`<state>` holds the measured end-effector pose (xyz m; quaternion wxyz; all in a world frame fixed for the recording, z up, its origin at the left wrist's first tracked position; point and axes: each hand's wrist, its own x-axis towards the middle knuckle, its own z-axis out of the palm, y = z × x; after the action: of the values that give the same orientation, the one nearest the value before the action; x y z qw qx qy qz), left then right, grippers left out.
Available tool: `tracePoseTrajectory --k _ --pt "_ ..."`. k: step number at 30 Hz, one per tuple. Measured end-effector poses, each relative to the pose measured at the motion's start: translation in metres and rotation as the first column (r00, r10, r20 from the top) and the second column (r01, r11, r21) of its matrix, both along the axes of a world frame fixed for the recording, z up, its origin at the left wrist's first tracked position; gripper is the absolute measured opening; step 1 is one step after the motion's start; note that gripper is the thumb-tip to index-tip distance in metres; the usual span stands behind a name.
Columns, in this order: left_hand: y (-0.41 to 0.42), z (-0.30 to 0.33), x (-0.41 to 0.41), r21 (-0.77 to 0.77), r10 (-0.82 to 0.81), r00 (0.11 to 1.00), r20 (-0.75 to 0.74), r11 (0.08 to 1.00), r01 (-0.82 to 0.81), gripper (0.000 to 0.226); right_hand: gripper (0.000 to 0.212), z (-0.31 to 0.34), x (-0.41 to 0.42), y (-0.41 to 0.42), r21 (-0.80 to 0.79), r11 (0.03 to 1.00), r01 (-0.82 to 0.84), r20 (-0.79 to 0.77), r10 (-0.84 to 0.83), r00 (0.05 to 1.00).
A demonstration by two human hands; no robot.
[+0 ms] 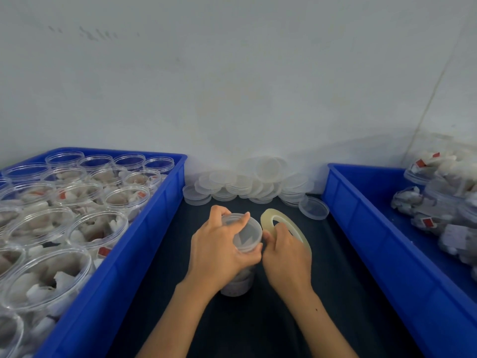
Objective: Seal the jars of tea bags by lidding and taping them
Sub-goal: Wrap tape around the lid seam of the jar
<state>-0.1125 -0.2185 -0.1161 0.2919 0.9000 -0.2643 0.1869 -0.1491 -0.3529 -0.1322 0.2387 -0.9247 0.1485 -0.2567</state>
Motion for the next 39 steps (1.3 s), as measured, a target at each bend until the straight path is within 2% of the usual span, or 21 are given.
tracePoseTrajectory --k 4,8,12,16,18,23,28,32,35,39 --pt "0.000 -0.003 0.001 0.004 0.003 1.000 0.001 1.000 -0.003 0.068 0.025 -0.002 0.006 -0.001 0.118 0.993 0.027 0.003 -0.027 1.000" --pt "-0.001 -0.001 -0.001 0.022 -0.001 1.000 -0.003 1.000 0.001 0.067 0.025 -0.002 0.009 0.001 0.158 0.986 0.050 -0.013 -0.048 0.999" --pt "0.000 -0.009 -0.018 -0.042 -0.117 0.993 -0.028 0.992 0.116 0.070 0.028 0.032 0.026 -0.047 0.252 0.944 0.213 -0.090 -0.197 0.976" --pt "-0.004 -0.005 -0.012 -0.013 -0.118 0.992 -0.050 0.993 0.117 0.067 0.029 0.056 0.038 -0.063 0.133 0.985 0.114 -0.054 -0.108 0.993" --pt "-0.005 -0.005 -0.009 -0.005 -0.112 0.993 -0.048 0.994 0.112 0.066 0.032 0.047 0.035 -0.056 0.104 0.993 0.062 -0.093 -0.053 0.994" --pt "-0.005 -0.007 -0.012 -0.046 -0.112 0.993 -0.046 0.993 0.109 0.068 0.048 0.014 0.018 -0.042 0.290 0.956 -0.034 -0.002 0.036 0.999" --pt "-0.005 -0.006 -0.012 -0.039 -0.097 0.994 -0.056 0.995 0.095 0.061 0.041 -0.012 0.005 -0.034 0.113 0.994 0.016 -0.087 -0.006 0.996" --pt "-0.004 -0.008 -0.011 -0.052 -0.110 0.992 -0.057 0.993 0.107 0.066 0.035 -0.023 -0.001 -0.029 -0.014 0.999 0.048 -0.082 -0.049 0.995" --pt "-0.004 -0.008 -0.010 -0.065 -0.122 0.991 -0.057 0.991 0.119 0.067 0.025 -0.034 -0.001 -0.028 -0.057 0.995 -0.082 -0.067 0.078 0.995" --pt "-0.002 -0.008 -0.010 -0.064 -0.122 0.992 -0.031 0.991 0.120 0.073 0.023 -0.046 0.002 -0.030 -0.141 0.963 -0.230 -0.198 0.201 0.960"
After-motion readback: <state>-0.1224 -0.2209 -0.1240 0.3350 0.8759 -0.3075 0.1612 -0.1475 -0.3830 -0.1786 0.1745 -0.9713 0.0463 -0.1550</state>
